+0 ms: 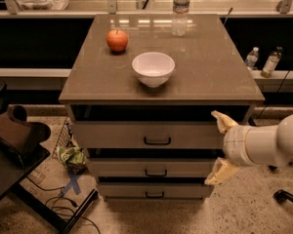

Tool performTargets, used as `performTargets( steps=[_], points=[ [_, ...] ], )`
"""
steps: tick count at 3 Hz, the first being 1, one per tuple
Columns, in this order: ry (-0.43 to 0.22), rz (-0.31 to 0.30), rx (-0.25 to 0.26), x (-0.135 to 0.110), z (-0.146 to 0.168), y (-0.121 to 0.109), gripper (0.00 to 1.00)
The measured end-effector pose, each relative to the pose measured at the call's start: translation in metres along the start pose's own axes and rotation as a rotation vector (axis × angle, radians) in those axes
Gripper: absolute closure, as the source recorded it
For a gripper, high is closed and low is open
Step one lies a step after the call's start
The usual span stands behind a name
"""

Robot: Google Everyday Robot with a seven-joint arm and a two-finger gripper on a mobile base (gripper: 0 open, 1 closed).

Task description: Open top drawer

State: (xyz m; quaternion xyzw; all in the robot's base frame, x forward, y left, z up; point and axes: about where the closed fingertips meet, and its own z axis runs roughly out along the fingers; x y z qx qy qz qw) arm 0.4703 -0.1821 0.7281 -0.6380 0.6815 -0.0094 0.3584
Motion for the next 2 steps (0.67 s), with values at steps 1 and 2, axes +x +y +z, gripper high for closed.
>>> performTargets(
  steps=[1, 2],
  points=[
    [0.036, -0.03, -0.025, 0.027, 0.045, 0.001, 0.0],
    [0.068, -0.052, -0.053, 0.038, 0.074, -0.012, 0.0]
  ],
)
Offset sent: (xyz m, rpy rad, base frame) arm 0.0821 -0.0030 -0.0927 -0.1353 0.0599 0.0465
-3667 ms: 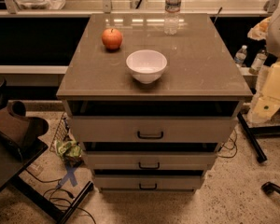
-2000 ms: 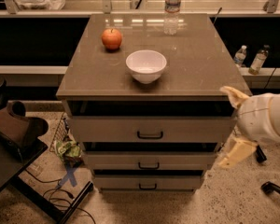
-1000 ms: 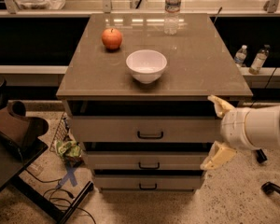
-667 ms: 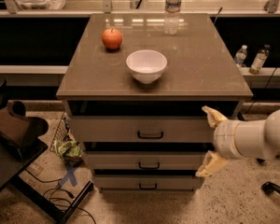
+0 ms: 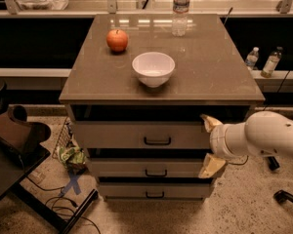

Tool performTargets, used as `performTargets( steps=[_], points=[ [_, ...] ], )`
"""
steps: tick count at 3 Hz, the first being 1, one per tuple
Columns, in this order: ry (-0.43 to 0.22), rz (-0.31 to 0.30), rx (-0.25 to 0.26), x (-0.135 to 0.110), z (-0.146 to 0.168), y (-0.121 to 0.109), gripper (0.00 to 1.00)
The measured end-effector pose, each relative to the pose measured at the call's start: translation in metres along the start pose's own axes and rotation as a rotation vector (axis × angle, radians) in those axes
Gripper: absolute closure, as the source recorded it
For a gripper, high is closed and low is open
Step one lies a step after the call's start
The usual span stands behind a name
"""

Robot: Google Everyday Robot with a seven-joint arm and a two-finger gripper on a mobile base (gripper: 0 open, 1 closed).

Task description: Open top drawer

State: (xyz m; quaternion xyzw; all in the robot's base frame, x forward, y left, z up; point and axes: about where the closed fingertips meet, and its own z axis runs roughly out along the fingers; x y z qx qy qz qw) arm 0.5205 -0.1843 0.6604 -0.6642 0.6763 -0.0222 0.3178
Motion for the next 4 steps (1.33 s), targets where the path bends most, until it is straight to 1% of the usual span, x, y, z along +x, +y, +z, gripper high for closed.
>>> performTargets(
  steps=[1, 2, 3, 4],
  points=[
    [0.001, -0.008, -0.005, -0.002, 0.003, 0.0, 0.0],
    [0.005, -0.006, -0.007, -0.001, 0.004, -0.002, 0.03],
    [0.046, -0.002, -0.03, 0.01, 0.016, -0.015, 0.25],
    [0.048, -0.004, -0.033, 0.009, 0.017, -0.016, 0.57]
  ],
)
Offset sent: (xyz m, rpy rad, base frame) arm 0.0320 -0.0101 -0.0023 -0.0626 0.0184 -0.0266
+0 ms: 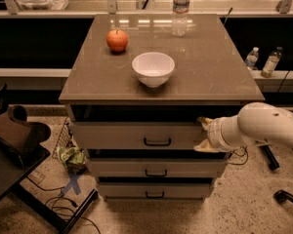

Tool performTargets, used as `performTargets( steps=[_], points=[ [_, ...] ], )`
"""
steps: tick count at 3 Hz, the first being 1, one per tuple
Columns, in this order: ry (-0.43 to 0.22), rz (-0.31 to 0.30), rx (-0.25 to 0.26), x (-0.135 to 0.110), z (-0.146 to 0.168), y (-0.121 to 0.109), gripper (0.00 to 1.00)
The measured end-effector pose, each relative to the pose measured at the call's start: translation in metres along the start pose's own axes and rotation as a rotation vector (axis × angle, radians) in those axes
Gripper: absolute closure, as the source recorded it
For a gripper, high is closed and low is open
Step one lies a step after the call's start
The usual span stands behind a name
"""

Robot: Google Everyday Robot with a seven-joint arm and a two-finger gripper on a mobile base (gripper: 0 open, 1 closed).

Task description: Open top drawer

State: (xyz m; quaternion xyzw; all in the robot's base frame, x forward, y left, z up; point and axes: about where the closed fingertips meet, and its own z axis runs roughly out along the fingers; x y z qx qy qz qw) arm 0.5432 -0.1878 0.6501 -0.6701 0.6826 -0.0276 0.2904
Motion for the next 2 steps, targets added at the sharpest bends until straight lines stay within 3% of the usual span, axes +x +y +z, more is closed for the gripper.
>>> performTargets(
  steps=[2],
  points=[
    [0.0, -0.001, -0.001, -0.0019, -0.0028, -0.0014, 1.0]
  ],
)
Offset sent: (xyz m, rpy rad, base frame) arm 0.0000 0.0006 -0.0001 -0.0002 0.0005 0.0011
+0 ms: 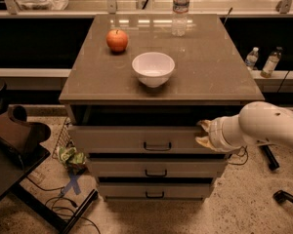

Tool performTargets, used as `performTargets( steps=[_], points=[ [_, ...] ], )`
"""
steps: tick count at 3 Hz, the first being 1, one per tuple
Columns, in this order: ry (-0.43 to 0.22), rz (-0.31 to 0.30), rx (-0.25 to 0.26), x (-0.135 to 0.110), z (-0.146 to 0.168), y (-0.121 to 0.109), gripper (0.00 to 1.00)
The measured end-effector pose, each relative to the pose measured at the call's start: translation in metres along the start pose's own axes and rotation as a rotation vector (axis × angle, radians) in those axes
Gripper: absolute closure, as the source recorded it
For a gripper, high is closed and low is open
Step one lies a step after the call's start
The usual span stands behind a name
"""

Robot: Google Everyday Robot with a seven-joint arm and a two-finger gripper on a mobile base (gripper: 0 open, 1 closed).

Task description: Open top drawer

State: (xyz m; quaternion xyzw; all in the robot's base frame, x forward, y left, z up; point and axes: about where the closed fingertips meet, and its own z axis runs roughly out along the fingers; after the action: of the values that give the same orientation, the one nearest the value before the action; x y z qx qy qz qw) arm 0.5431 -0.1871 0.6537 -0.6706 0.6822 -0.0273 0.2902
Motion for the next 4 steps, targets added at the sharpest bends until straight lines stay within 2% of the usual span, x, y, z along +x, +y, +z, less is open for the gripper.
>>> performTargets(
  steps=[4],
  points=[
    [0.0, 0.0, 0.0, -0.001, -0.0024, -0.0011, 1.0]
  ],
)
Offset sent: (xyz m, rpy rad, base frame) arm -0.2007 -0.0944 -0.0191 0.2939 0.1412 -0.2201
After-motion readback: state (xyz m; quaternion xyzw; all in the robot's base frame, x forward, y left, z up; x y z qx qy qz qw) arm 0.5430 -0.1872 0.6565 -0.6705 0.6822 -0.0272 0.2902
